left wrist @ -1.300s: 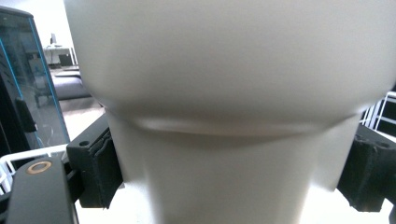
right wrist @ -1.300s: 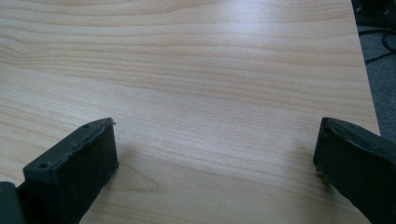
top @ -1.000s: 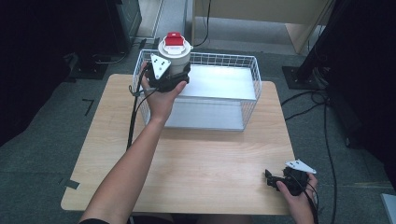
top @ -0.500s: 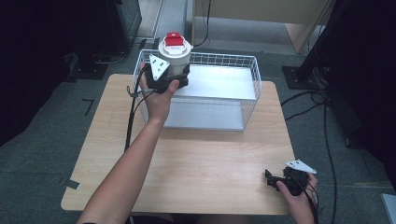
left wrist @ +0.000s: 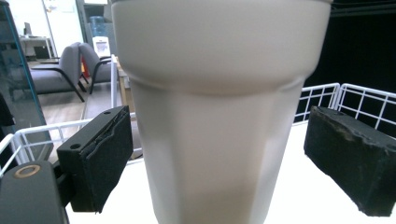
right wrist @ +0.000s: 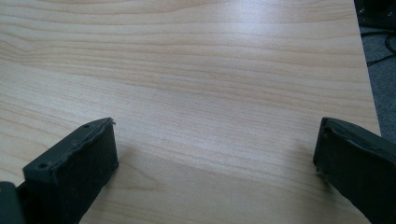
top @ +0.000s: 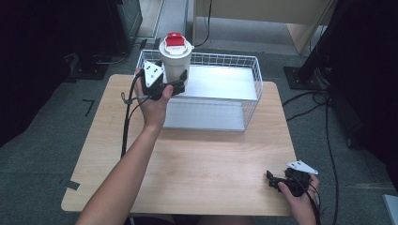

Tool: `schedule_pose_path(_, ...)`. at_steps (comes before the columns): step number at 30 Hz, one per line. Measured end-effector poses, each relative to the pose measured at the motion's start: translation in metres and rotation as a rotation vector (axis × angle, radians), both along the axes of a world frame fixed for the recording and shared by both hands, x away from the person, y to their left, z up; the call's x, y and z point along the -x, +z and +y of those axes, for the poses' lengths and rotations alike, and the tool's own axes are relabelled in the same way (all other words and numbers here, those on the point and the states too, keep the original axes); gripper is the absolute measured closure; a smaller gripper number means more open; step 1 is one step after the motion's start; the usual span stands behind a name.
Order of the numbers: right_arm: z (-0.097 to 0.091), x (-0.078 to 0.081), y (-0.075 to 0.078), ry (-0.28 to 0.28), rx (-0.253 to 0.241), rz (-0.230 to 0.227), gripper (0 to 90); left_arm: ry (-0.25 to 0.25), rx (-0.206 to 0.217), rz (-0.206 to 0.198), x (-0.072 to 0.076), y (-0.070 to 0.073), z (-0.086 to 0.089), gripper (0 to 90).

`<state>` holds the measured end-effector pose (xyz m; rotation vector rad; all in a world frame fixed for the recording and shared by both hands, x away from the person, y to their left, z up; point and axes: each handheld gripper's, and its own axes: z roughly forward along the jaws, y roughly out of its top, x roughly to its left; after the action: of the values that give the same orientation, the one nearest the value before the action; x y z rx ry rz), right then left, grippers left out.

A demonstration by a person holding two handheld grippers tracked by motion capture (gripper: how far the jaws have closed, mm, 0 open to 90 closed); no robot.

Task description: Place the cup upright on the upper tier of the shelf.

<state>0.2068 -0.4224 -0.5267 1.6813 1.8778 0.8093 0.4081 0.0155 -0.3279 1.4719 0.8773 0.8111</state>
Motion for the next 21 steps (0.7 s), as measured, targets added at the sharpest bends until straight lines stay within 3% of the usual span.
schedule_pose_path(9,0.000,0.000,0.000,0.000,0.000,0.000,0.0,-0.010,0.005,-0.010,0.005,-0.001,0.003,11.5)
schedule_pose_path(21,0.000,0.000,0.000,0.000,0.000,0.000,0.0,-0.029,0.024,-0.017,0.024,-0.011,0.011,12.6)
